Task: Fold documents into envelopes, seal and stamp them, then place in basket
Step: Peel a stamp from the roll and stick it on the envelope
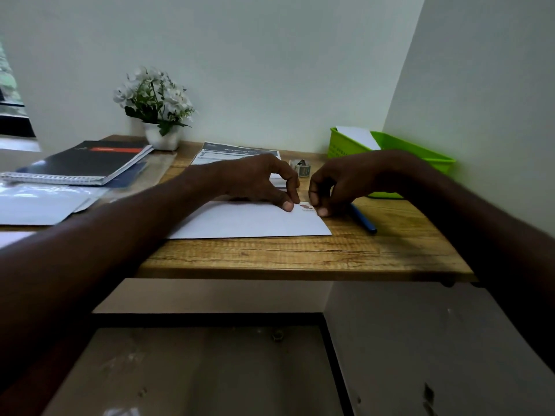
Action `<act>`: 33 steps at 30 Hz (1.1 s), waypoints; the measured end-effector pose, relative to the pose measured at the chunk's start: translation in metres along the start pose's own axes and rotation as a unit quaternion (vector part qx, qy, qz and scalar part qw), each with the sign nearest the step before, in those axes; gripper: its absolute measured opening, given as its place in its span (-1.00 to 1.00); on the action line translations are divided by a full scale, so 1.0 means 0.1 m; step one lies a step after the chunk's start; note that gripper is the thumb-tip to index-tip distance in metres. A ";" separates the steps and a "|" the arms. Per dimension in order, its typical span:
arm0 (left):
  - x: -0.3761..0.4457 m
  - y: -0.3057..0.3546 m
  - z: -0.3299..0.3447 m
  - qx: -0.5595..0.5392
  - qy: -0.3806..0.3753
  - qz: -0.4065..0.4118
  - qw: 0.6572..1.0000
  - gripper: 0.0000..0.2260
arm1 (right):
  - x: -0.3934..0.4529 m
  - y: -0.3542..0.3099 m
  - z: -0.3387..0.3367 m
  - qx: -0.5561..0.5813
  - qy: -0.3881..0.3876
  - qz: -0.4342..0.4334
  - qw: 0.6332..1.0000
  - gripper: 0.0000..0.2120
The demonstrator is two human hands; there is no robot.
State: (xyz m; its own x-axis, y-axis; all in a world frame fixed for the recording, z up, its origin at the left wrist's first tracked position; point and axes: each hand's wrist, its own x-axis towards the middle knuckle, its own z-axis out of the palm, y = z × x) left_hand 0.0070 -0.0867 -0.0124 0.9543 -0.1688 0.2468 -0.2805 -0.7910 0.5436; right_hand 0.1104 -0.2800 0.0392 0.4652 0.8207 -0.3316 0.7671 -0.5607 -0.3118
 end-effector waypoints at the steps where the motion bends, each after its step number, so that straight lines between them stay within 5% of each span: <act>1: 0.00 -0.01 0.00 -0.003 -0.001 0.003 1.000 -0.76 | 0.00 0.00 -0.01 0.012 0.002 0.006 1.000 -0.89; 7: 0.00 -0.02 0.00 -0.003 0.001 0.006 1.000 -0.77 | 0.16 -0.04 0.06 0.027 0.084 0.051 0.995 -0.79; 13: -0.01 -0.02 -0.01 -0.017 -0.009 0.004 1.000 -0.78 | 0.22 -0.14 0.09 0.028 0.120 0.103 0.987 -0.93; 23: -0.01 -0.03 -0.01 -0.009 0.003 0.009 1.000 -0.78 | 0.18 -0.03 0.09 0.068 0.099 0.071 0.990 -0.76; 33: -0.01 -0.04 0.00 -0.006 0.001 0.021 1.000 -0.81 | 0.17 -0.10 0.06 0.063 0.092 0.092 0.989 -0.88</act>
State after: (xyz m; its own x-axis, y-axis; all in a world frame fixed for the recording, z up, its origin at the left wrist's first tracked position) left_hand 0.0068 -0.0836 -0.0144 0.9414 -0.2007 0.2711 -0.3216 -0.7762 0.5423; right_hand 0.1080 -0.2610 0.0318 0.6732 0.7030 -0.2294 0.6058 -0.7022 -0.3742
